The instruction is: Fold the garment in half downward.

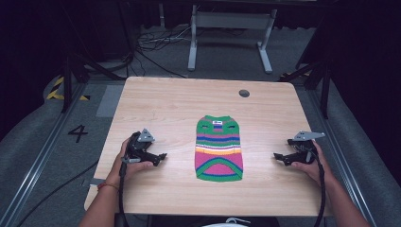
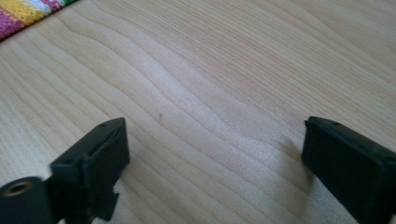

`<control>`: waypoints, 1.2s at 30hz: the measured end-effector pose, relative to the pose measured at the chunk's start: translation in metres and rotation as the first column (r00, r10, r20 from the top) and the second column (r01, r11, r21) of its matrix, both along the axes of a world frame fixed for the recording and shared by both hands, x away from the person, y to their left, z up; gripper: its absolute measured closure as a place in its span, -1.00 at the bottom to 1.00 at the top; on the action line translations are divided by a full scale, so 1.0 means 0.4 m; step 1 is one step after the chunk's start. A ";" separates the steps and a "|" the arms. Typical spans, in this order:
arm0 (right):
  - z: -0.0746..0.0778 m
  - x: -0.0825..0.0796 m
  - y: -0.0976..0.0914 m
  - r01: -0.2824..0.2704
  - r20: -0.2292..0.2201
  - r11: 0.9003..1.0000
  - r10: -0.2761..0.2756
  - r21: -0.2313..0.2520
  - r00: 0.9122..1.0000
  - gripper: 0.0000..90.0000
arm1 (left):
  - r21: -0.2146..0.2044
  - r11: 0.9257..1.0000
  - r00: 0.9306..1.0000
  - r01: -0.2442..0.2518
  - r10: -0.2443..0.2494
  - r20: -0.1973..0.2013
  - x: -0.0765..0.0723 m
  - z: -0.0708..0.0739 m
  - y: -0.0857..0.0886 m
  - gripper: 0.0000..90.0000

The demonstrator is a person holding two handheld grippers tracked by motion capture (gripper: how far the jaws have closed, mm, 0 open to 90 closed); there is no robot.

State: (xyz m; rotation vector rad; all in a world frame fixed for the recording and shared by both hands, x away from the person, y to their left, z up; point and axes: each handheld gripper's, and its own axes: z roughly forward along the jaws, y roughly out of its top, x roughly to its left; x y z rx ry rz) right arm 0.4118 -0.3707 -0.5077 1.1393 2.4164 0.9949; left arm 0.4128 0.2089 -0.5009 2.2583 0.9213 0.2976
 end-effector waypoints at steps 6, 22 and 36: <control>0.020 -0.004 0.024 -0.037 0.006 0.999 0.037 -0.027 0.999 -0.39 | 0.017 1.000 1.000 0.025 -0.025 0.004 0.015 0.030 -0.010 -0.48; 0.161 0.135 0.189 -0.108 0.044 0.994 0.108 -0.007 0.993 -0.13 | -0.021 0.996 0.993 0.088 -0.086 0.078 0.140 0.120 -0.126 -0.27; 0.110 0.268 0.328 -0.144 0.004 0.989 0.144 -0.019 0.990 0.03 | -0.060 0.993 0.995 0.101 -0.099 0.029 0.279 0.080 -0.259 -0.06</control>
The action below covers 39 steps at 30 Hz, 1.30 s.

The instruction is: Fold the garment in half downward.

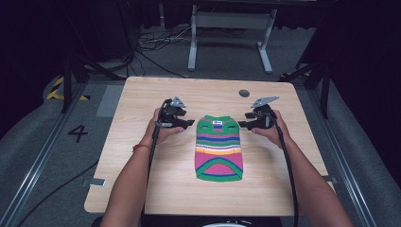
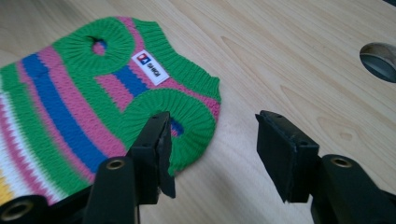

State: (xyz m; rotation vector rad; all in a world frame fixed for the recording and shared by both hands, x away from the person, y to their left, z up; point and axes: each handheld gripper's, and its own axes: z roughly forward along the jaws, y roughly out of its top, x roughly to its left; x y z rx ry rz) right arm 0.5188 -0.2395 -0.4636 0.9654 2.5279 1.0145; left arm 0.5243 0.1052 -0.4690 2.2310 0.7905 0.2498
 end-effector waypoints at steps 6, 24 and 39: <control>-0.034 0.043 0.037 0.014 -0.022 1.000 -0.014 0.004 1.000 0.13 | 0.020 1.000 0.999 -0.010 0.011 -0.048 0.042 -0.046 -0.074 0.06; -0.091 0.082 0.076 0.076 -0.052 0.997 -0.074 0.024 0.996 0.23 | 0.011 0.995 0.992 -0.099 0.100 -0.079 0.085 -0.085 -0.133 -0.25; -0.078 0.070 0.089 0.029 -0.083 1.000 -0.028 0.011 0.996 0.88 | -0.031 1.000 0.995 -0.006 0.003 -0.102 0.067 -0.082 -0.136 0.76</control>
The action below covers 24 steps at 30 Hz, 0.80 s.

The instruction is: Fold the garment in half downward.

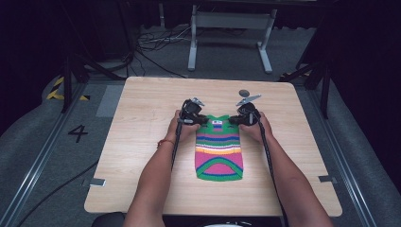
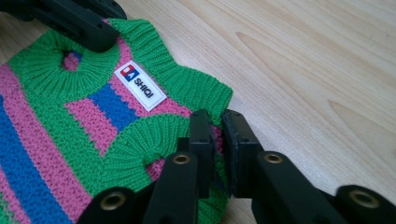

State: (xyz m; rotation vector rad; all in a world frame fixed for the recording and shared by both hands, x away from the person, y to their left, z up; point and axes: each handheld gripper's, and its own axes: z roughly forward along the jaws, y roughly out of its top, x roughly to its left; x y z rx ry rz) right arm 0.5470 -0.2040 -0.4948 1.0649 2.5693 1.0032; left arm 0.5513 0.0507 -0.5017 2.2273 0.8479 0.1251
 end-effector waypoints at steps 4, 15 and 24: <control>0.011 -0.007 -0.006 -0.009 0.014 1.000 0.009 0.019 1.000 0.90 | 0.013 1.000 0.999 0.010 -0.011 0.039 -0.005 0.012 -0.004 0.78; 0.064 -0.054 -0.044 -0.064 0.091 0.995 0.057 0.077 0.994 0.90 | -0.012 0.999 0.989 0.050 -0.048 0.138 -0.038 0.079 0.000 0.75; 0.106 -0.104 -0.056 -0.141 0.150 0.983 0.123 0.117 0.981 0.89 | 0.034 0.992 0.968 0.121 -0.125 0.216 -0.096 0.124 0.003 0.77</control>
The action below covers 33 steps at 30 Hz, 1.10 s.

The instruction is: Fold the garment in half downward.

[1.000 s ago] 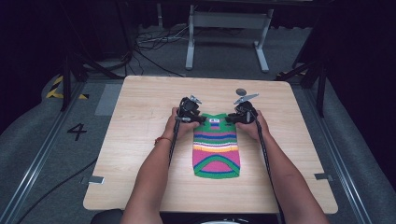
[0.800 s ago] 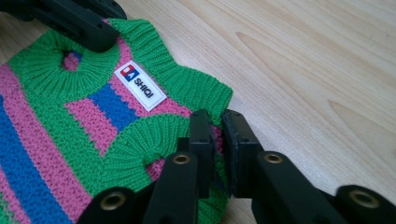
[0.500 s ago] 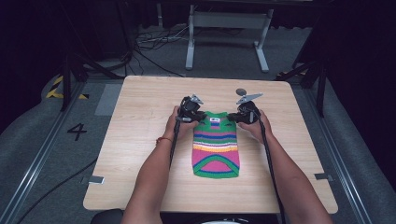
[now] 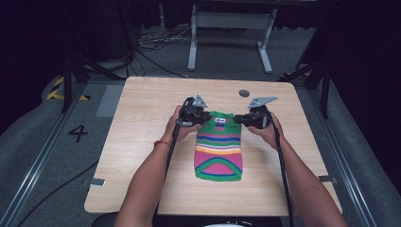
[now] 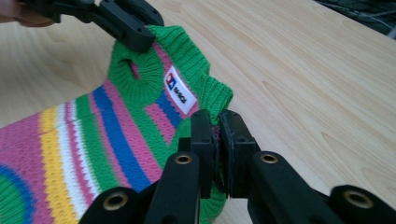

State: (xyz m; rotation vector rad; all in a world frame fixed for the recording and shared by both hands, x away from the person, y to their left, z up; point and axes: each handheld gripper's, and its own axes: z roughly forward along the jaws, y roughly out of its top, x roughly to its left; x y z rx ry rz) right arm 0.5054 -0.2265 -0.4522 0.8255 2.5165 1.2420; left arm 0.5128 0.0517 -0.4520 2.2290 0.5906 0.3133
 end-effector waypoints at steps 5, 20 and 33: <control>0.016 -0.039 0.001 -0.052 0.024 0.999 0.051 0.005 0.998 0.89 | -0.009 0.999 0.999 0.037 -0.037 0.027 -0.033 0.017 0.011 0.78; 0.024 -0.136 -0.009 -0.177 0.045 0.984 0.177 0.001 0.983 0.89 | 0.038 0.985 0.982 0.168 -0.170 0.084 -0.160 0.029 0.029 0.82; 0.009 -0.228 0.001 -0.264 0.030 0.962 0.266 -0.066 0.963 0.89 | 0.038 0.980 0.978 0.198 -0.200 0.054 -0.231 -0.005 0.045 0.82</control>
